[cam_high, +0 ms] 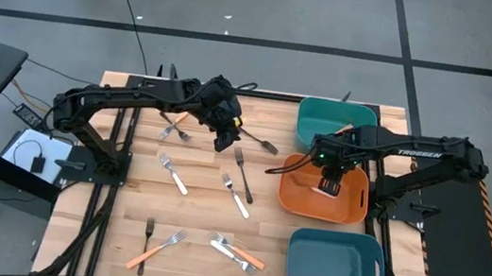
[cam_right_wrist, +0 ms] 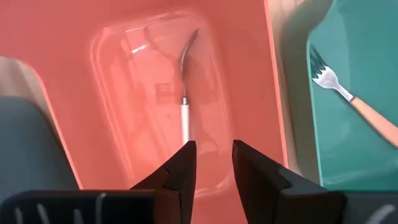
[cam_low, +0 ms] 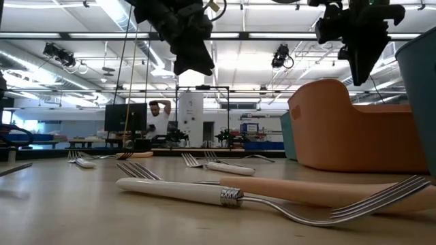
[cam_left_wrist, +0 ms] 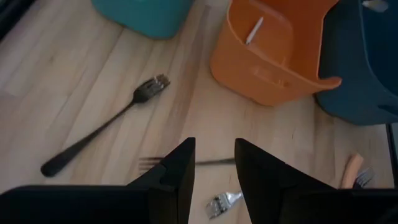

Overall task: Sort silverware by color (type)
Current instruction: Put the white fork into the orange bin

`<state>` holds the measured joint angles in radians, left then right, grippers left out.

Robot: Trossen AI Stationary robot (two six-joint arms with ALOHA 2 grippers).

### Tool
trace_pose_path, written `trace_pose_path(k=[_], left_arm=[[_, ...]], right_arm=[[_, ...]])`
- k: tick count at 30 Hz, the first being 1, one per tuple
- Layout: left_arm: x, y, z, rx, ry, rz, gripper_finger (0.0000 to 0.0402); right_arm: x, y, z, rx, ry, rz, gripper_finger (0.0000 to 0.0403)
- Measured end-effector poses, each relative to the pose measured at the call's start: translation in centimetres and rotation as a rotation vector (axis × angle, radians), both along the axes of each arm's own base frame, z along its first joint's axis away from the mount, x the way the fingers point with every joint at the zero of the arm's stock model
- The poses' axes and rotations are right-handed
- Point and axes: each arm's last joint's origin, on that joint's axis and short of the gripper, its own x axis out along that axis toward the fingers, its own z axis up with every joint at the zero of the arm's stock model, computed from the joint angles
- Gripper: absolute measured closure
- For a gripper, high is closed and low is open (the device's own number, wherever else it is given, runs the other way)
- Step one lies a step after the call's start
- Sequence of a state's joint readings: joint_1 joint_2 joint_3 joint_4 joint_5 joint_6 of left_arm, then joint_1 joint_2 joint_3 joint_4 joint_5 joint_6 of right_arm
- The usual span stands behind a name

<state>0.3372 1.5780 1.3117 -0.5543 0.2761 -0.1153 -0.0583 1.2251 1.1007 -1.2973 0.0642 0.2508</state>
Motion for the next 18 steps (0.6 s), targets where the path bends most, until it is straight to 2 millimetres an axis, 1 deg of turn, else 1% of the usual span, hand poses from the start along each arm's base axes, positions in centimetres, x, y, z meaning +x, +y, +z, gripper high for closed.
trace_pose_path(k=[5,11,14,18], left_arm=[[0.2,-1.2,-0.2,-0.01,0.026,-0.033,0.0281],[0.7,-3.0,-0.5,-0.016,0.044,-0.069,0.0281],[0.5,-3.8,-1.1,-0.021,0.133,-0.006,0.0281],[-0.8,-4.6,-2.0,-0.071,0.322,0.198,0.0281]], right_arm=[[0.3,-0.3,0.0,-0.008,-0.029,-0.01,0.0292],[0.8,-1.6,0.3,-0.12,-0.091,-0.042,0.0292],[0.9,-2.4,0.3,-0.149,-0.104,-0.053,0.0291],[0.9,-3.1,0.4,-0.159,-0.114,-0.06,0.0292]])
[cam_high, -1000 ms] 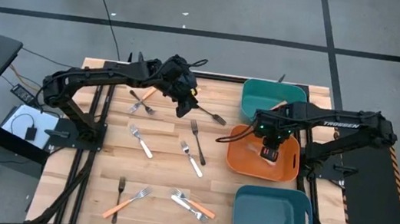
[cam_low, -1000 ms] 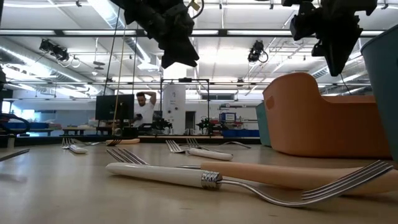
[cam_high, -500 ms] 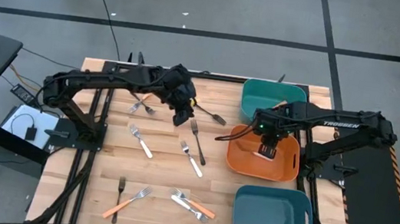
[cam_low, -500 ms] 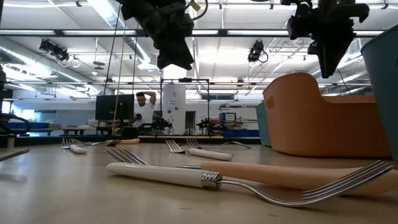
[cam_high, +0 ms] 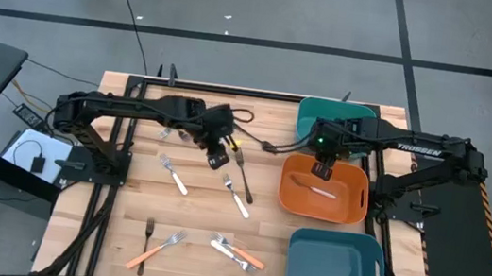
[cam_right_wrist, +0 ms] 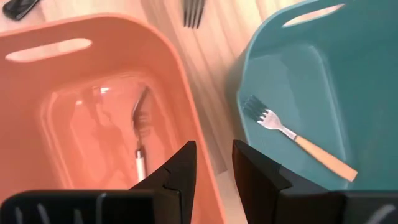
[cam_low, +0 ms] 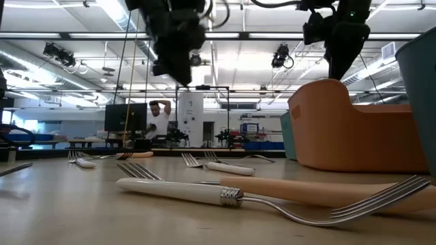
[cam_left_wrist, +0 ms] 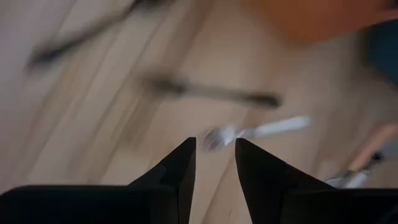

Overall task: Sort silverware by color (type)
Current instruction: Put the white fork into the orange bin

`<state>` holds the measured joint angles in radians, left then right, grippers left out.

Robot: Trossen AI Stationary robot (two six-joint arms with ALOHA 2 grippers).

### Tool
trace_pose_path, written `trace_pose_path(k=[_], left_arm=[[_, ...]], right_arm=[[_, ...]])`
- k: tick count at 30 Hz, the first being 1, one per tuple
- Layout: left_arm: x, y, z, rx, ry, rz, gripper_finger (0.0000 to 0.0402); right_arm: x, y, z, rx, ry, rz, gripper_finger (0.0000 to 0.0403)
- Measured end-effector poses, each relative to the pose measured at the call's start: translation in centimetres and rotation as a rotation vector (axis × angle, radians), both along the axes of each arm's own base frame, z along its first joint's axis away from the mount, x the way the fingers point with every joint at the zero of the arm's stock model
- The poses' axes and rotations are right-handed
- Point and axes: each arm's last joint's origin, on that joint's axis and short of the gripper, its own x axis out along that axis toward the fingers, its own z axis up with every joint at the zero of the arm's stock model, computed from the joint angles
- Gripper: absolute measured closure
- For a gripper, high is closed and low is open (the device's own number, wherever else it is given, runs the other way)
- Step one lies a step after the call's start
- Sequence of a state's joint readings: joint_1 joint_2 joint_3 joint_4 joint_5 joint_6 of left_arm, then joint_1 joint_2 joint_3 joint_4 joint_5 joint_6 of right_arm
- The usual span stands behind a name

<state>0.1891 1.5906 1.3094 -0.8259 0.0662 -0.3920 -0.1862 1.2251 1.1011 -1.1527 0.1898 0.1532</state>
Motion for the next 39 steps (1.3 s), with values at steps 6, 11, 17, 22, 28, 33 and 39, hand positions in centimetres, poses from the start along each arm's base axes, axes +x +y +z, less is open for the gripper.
trace_pose_path(k=[6,11,17,22,28,33,39], left_arm=[[-1.7,-2.0,-2.5,-0.094,0.19,0.336,0.0281],[-2.8,-3.5,-5.1,-0.078,0.266,0.513,0.0281],[-4.4,-4.3,-7.3,-0.112,0.353,0.726,0.0281],[-5.7,-5.2,-9.2,-0.134,0.382,0.956,0.0281],[-7.2,-5.5,-11.0,-0.134,0.411,1.152,0.0281],[-7.7,-5.4,-11.6,-0.124,0.398,1.241,0.0281],[-7.9,-5.3,-12.7,-0.155,0.345,1.311,0.0281]], right_arm=[[0.1,-0.5,0.1,-0.006,-0.028,-0.022,0.0292],[0.2,-0.6,0.1,-0.016,-0.032,0.004,0.0292],[0.4,-0.6,0.2,-0.025,-0.043,0.022,0.0292],[0.6,-0.7,0.3,-0.029,-0.065,0.022,0.0292],[0.6,-0.7,0.3,-0.03,-0.068,0.022,0.0292],[0.6,-0.7,0.3,-0.03,-0.069,0.022,0.0292],[0.6,-0.7,0.3,-0.028,-0.069,0.02,0.0292]])
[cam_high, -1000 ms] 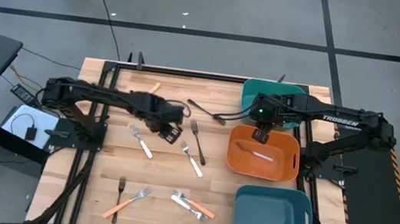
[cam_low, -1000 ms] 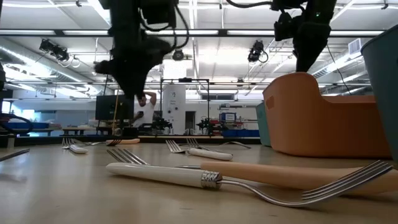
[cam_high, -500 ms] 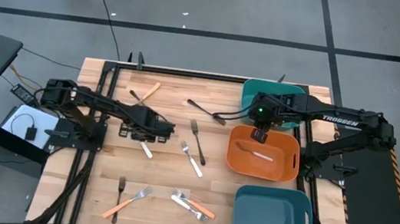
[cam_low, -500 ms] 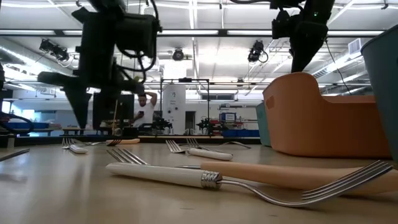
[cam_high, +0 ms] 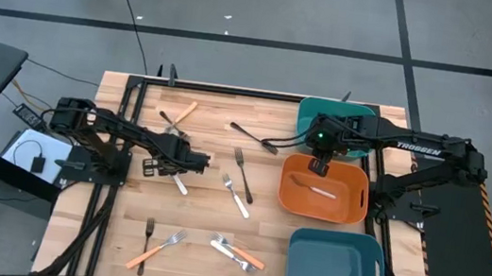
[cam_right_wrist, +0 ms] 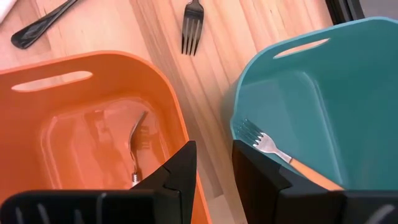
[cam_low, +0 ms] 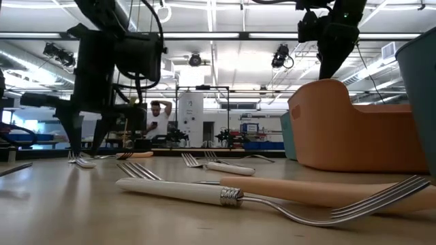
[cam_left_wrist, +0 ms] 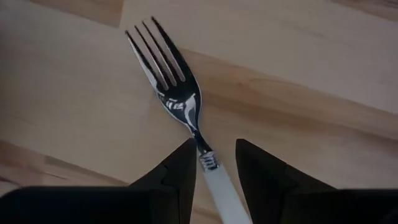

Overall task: Sort silverware by color (type)
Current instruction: Put the white fork into the orange bin

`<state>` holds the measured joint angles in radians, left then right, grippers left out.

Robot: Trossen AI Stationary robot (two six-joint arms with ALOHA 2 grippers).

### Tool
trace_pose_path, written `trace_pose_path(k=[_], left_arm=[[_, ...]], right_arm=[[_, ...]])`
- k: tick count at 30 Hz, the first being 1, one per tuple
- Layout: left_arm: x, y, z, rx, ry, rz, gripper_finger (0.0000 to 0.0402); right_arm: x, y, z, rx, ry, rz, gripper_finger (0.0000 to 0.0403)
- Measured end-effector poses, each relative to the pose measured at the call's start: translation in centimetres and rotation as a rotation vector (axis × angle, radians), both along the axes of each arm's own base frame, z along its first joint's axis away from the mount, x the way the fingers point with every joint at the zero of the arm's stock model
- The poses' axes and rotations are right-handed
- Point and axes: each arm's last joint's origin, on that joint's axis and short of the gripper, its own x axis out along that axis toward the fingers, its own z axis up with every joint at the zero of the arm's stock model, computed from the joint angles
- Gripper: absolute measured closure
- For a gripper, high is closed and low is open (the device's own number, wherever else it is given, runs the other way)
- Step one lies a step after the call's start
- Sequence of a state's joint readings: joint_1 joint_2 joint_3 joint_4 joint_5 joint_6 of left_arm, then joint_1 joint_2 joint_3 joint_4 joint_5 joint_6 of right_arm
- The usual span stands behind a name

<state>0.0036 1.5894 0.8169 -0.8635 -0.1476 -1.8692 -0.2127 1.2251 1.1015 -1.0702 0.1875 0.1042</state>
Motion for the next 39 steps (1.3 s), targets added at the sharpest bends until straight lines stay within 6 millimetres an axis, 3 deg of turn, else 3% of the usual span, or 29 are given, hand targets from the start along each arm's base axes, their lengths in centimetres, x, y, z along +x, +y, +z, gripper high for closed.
trace_pose_path(k=[18,25,30,39], left_arm=[[-1.6,-0.2,-2.0,0.005,0.003,0.042,0.0296],[-1.5,-0.1,-2.0,0.03,0.018,-0.135,0.0384],[-0.8,0.0,-1.5,0.024,0.031,-0.279,0.0387],[1.6,0.0,1.5,0.048,-0.052,-0.56,0.0388]], right_arm=[[0.0,0.0,0.0,0.007,0.0,0.005,0.0292],[0.0,0.0,0.0,0.007,-0.001,0.005,0.0292],[0.1,0.0,0.0,0.008,-0.011,-0.005,0.0292],[0.7,-0.1,0.3,0.028,-0.113,-0.096,0.0292]])
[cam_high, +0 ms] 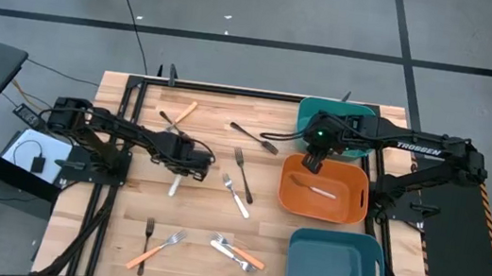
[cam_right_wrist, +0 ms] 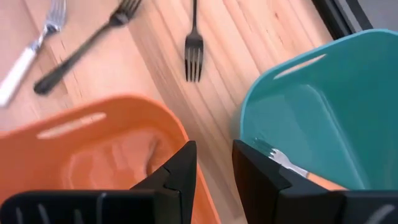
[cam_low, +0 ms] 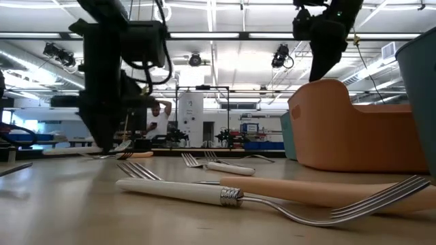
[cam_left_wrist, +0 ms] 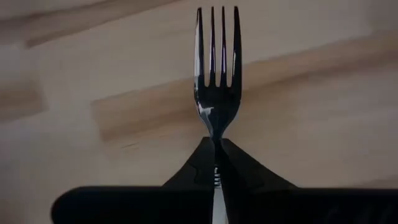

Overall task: Sort silverware by color (type)
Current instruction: Put the white fork into the orange bin

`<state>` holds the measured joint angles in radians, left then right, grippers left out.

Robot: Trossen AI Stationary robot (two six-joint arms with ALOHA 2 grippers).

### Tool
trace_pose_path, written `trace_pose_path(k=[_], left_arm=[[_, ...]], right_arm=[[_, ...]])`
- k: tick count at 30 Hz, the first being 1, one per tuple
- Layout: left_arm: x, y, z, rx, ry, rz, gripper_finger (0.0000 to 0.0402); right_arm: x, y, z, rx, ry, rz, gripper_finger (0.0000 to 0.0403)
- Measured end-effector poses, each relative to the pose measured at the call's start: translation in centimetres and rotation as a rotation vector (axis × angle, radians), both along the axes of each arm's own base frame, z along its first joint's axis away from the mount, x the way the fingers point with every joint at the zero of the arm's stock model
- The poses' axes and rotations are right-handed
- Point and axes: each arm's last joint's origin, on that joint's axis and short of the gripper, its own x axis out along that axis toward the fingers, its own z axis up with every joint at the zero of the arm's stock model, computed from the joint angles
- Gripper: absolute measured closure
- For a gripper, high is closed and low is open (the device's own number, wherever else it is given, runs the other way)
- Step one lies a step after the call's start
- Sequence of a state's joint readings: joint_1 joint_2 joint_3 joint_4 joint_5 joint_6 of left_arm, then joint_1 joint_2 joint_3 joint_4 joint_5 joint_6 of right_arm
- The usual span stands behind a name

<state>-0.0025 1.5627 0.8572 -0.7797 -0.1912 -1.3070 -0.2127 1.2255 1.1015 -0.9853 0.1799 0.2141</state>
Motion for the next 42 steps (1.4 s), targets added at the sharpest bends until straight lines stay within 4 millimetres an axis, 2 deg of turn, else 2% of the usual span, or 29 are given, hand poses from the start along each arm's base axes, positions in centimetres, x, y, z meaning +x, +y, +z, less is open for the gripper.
trace_pose_path(k=[7,12,17,23,27,32,42], left_arm=[[1.7,0.3,3.5,0.059,-0.08,-0.183,0.039],[3.7,2.2,7.9,0.22,-0.197,-0.277,0.0394],[5.9,4.2,13.0,0.397,-0.358,-0.383,0.0394],[7.9,5.6,17.4,0.596,-0.594,-0.448,0.0393],[8.5,5.6,18.5,0.686,-0.68,-0.483,0.0393],[8.7,5.1,18.9,0.734,-0.69,-0.544,0.0392],[9.0,4.7,19.3,0.762,-0.726,-0.622,0.0396]], right_arm=[[0.8,-0.2,0.5,0.027,-0.126,-0.087,0.0292],[2.0,-0.1,1.3,0.149,-0.307,-0.096,0.0292],[3.3,0.4,2.4,0.25,-0.48,-0.01,0.0292],[4.6,1.2,4.1,0.163,-0.672,0.104,0.0292],[5.2,1.7,5.3,-0.034,-0.767,0.147,0.0292],[5.3,1.5,6.0,-0.195,-0.809,0.035,0.0292],[5.4,1.1,6.5,-0.186,-0.868,0.026,0.029]])
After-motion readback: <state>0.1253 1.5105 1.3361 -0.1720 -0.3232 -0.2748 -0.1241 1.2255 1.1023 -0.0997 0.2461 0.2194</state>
